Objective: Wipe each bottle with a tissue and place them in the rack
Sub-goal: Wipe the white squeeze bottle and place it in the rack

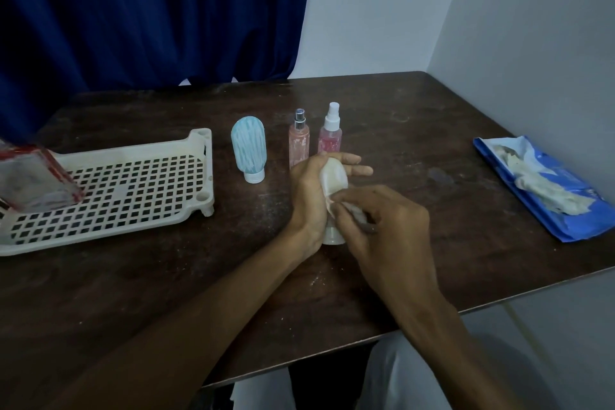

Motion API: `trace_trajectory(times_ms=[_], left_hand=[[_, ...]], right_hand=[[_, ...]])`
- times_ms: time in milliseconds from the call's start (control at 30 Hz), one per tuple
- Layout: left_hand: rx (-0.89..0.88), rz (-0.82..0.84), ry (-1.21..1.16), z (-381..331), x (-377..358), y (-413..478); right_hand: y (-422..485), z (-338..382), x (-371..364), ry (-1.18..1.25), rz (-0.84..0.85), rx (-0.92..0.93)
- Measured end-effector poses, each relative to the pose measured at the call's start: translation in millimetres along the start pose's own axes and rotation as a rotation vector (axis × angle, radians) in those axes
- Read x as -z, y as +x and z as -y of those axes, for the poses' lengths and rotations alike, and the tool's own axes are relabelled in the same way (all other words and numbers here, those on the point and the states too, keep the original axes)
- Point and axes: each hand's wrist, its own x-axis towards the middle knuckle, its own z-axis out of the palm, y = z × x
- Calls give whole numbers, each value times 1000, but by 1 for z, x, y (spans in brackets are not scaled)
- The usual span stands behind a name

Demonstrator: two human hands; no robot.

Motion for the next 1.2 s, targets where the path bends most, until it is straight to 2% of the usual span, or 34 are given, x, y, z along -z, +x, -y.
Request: trace_trajectory(times_ms=[167, 267, 433, 567, 733, 900, 1067, 1200], left_hand=[[-42, -38, 5, 3, 4, 3], [-58, -71, 35, 4, 6, 5], [26, -37, -2, 0, 4, 5], [29, -28, 15, -2, 4, 5], [-36, -153, 86, 0, 6, 6], [-43, -80, 89, -1, 6, 6], [-55, -83, 91, 1, 5, 8], [-14, -139, 70, 3, 7, 9]], right_hand=[[11, -6, 6, 7, -61, -85], [20, -6, -1, 5, -66, -58], [12, 1, -7, 4, 3, 34], [14, -4, -5, -27, -34, -6], [30, -1, -11, -22, -74, 1], [19, 2, -8, -48, 15, 81], [22, -5, -4, -33, -38, 0], [36, 0, -9, -86, -53, 9]])
